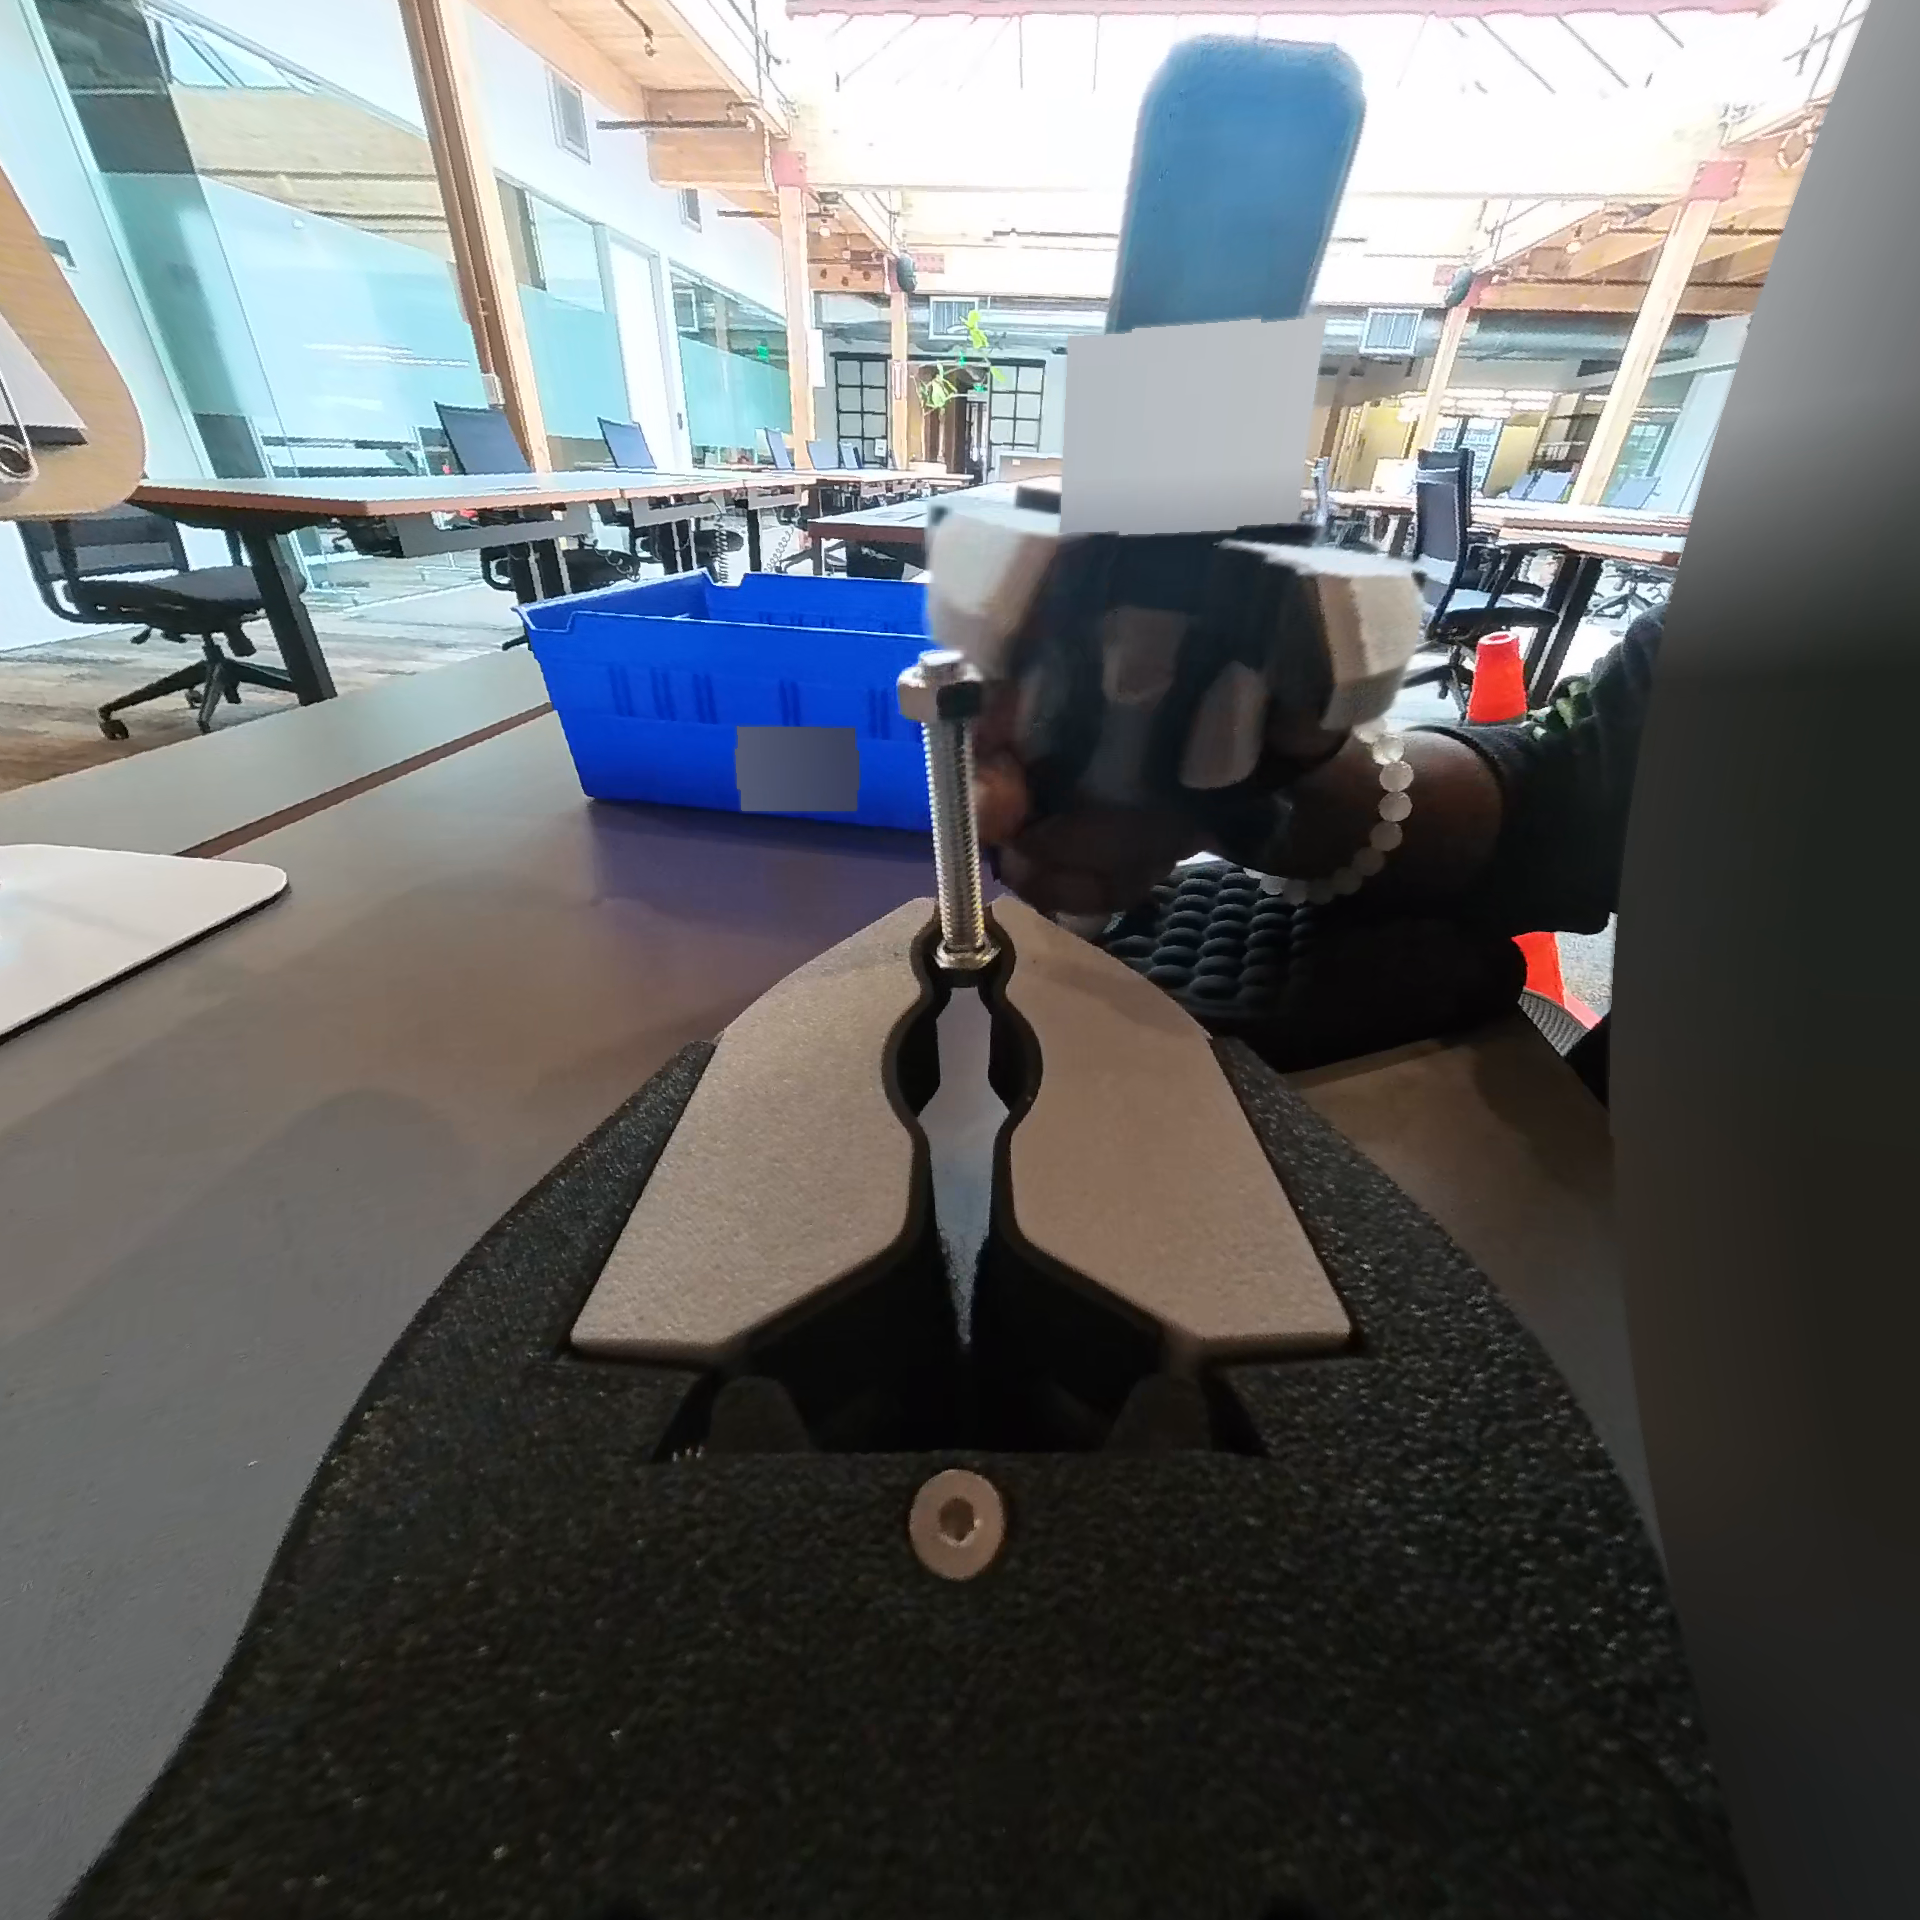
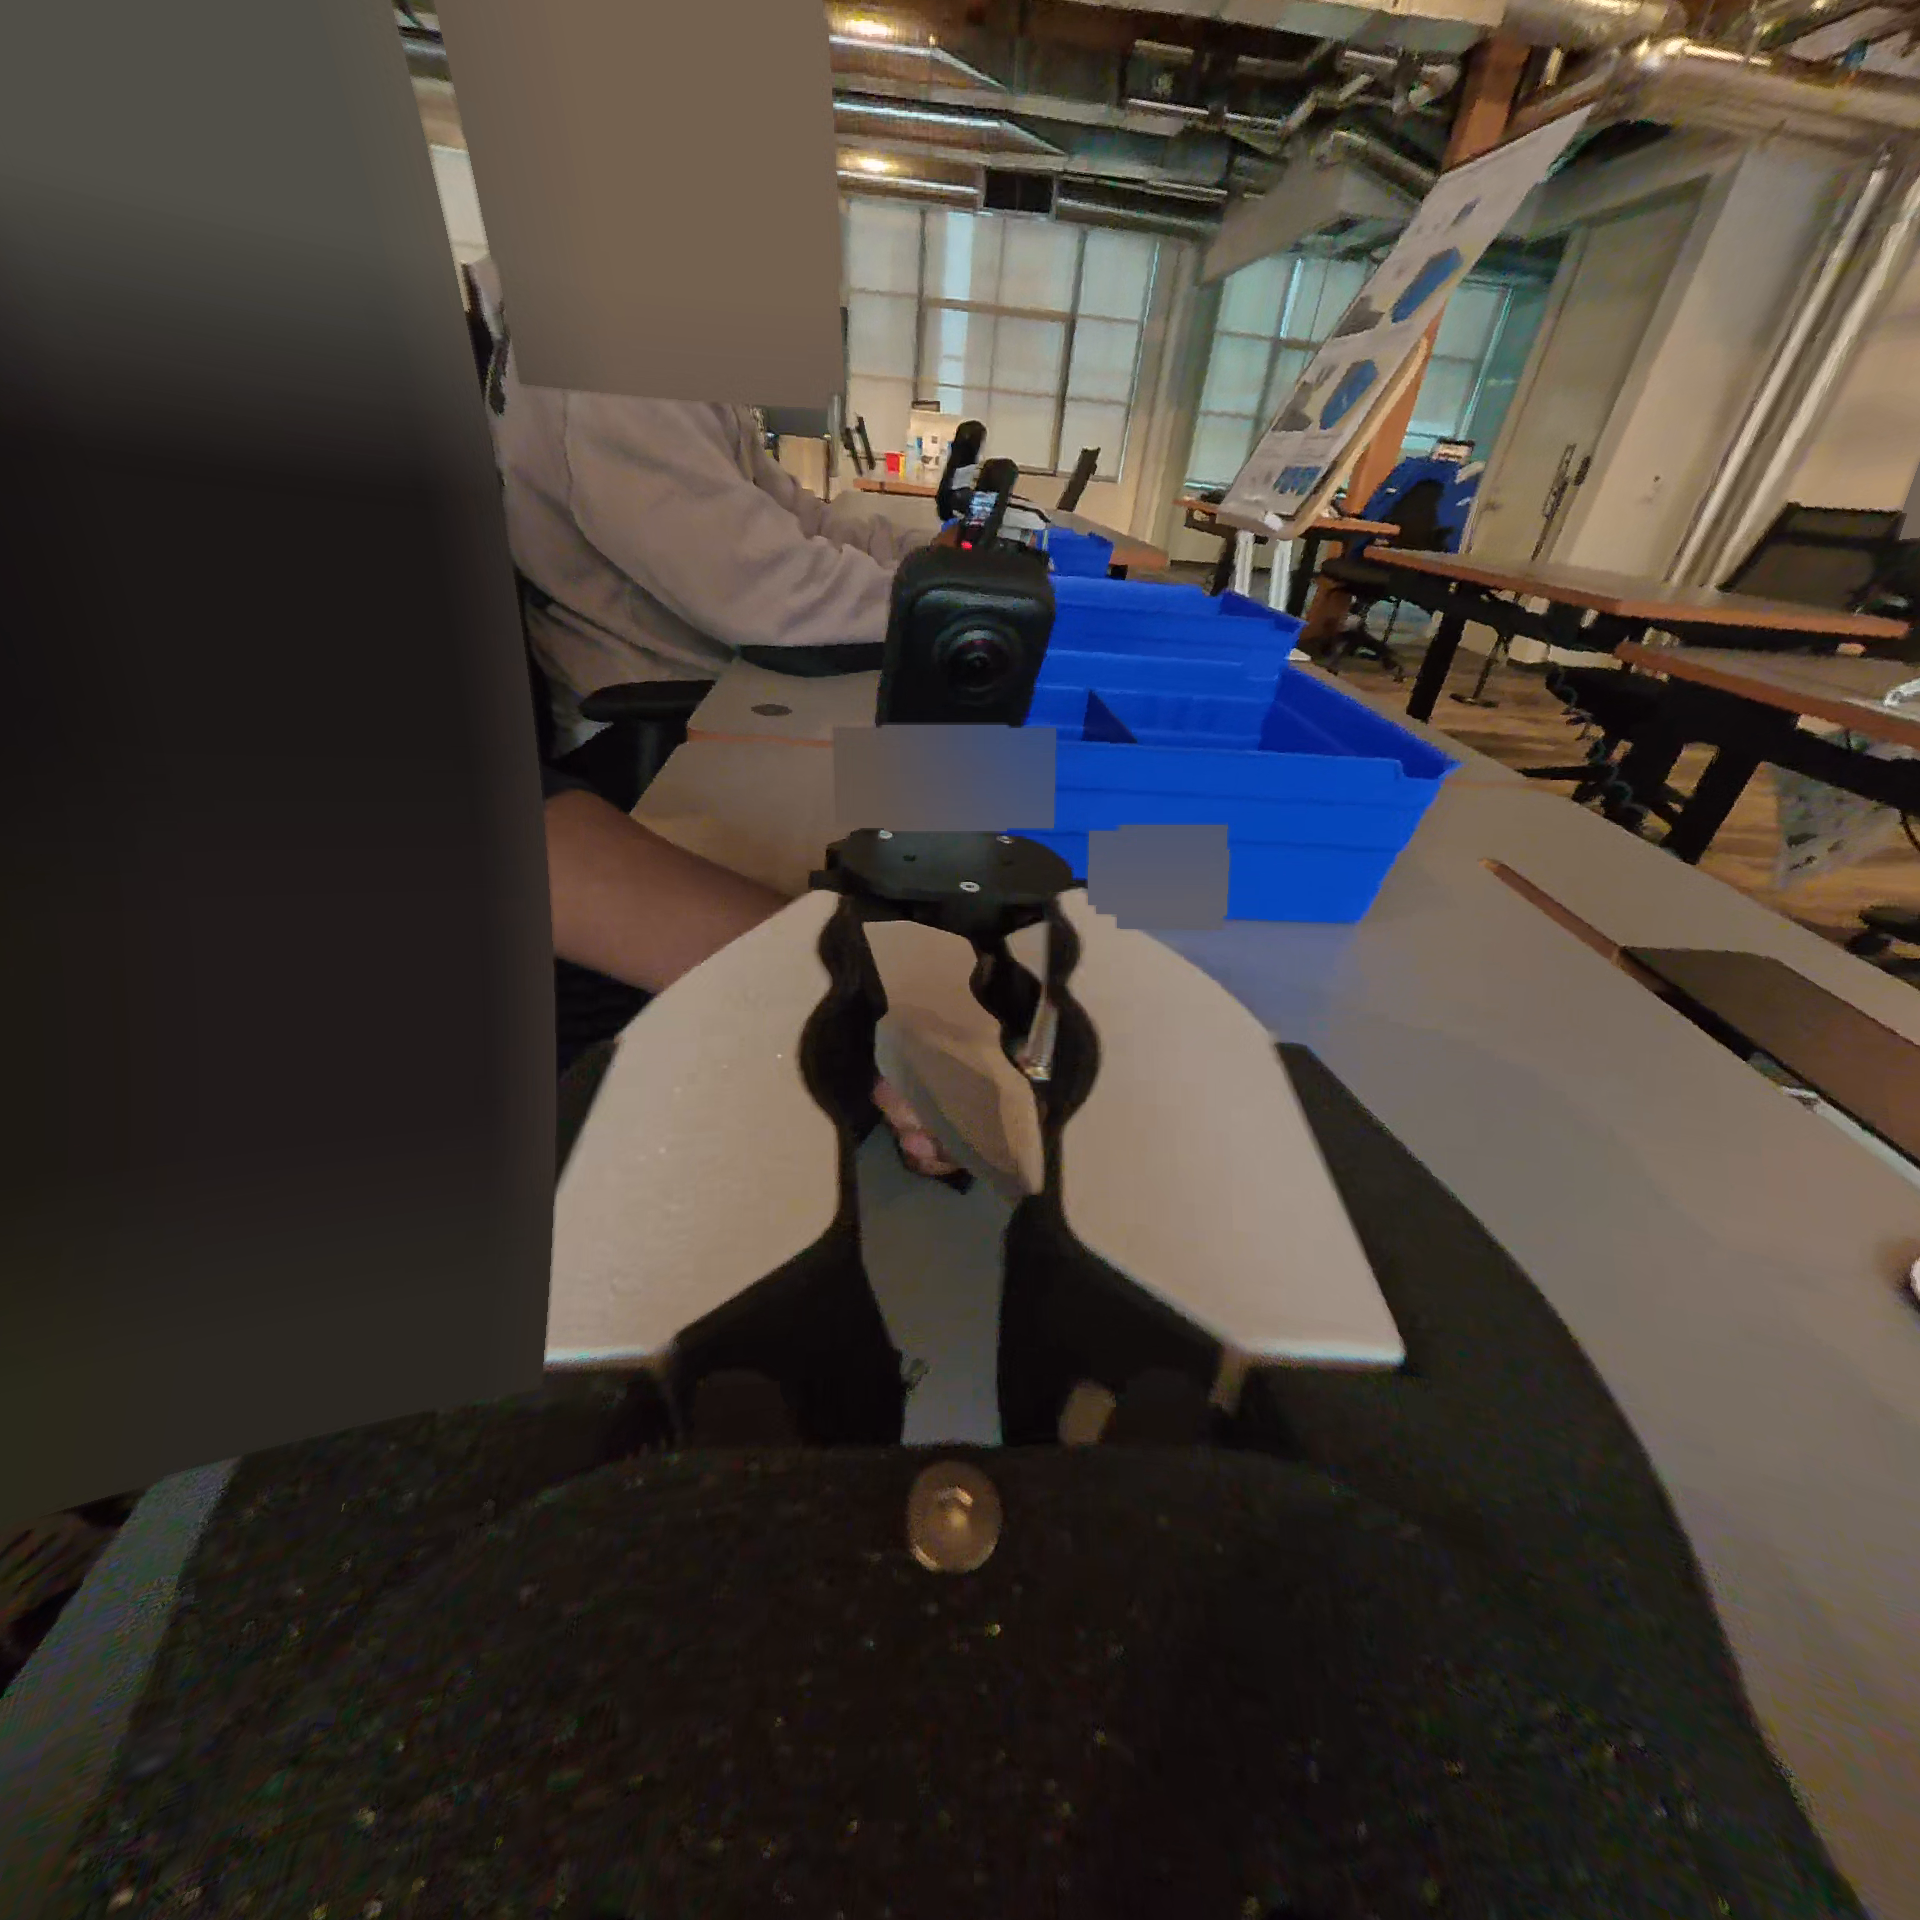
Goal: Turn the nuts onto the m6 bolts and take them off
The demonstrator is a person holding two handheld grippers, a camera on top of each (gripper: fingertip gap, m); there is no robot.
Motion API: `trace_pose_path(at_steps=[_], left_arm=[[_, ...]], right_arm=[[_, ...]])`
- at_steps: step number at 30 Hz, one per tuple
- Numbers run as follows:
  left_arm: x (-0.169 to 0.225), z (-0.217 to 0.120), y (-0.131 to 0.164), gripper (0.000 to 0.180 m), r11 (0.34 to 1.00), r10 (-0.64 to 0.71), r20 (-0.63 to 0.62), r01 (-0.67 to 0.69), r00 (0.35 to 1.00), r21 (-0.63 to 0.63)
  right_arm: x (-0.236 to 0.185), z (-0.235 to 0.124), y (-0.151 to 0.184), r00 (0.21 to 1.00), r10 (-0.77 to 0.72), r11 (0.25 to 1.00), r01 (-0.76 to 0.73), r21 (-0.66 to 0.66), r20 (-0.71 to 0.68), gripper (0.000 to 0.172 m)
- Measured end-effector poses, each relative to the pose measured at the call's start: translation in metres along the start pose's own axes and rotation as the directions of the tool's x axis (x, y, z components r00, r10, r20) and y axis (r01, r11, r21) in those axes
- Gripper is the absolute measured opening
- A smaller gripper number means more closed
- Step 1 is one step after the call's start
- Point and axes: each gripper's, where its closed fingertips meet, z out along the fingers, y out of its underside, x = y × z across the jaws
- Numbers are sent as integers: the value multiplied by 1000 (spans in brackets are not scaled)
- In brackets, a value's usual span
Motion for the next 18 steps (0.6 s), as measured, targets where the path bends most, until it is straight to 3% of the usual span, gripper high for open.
trace_pose_path(at_steps=[2, 4, 6, 7, 8, 10, 13, 14, 17, 18], left_arm=[[0, 0, 0, 4, 1000, 1, -1, -1, 1000, 0], [0, 0, 0, 4, 1000, -1, 0, 1, 1000, -1], [0, 0, 0, 4, 1000, 0, 0, 0, 1000, 1], [0, 0, 0, 4, 1000, -1, 1, 1, 1000, 2], [-1, 0, 0, 4, 1000, -4, 2, 4, 1000, 2], [0, 0, 0, 4, 1000, -3, 1, 3, 1000, 0], [0, 0, 0, 4, 1000, -2, 0, 2, 1000, 0], [0, 0, 0, 4, 1000, -3, 0, 3, 1000, 0], [0, 0, 0, 4, 1000, -4, 1, 4, 1000, 2], [0, 0, 0, 4, 1000, -4, 0, 4, 1000, 1]], right_arm=[[3, 3, 3, 1000, 4, 1000, -4, -9, -19, 63], [-1, 6, 5, 1000, 2, 1000, -2, -26, 4, 70], [-3, 4, 5, 1000, -24, 999, 24, -28, 0, 50], [-4, 2, 3, 999, -37, 999, 38, -17, 11, 31], [-5, 1, 0, 999, -30, 1000, 30, -2, 16, 26], [-1, 0, 0, 1000, -3, 1000, 3, -1, 2, 29], [4, 3, 4, 1000, 1, 1000, -2, -22, -30, 60], [3, 4, 6, 1000, 1, 999, -2, -34, -21, 62], [-3, 2, 3, 1000, -28, 999, 28, -22, 2, 29], [-2, 1, 1, 1000, -24, 1000, 24, -10, -2, 27]])
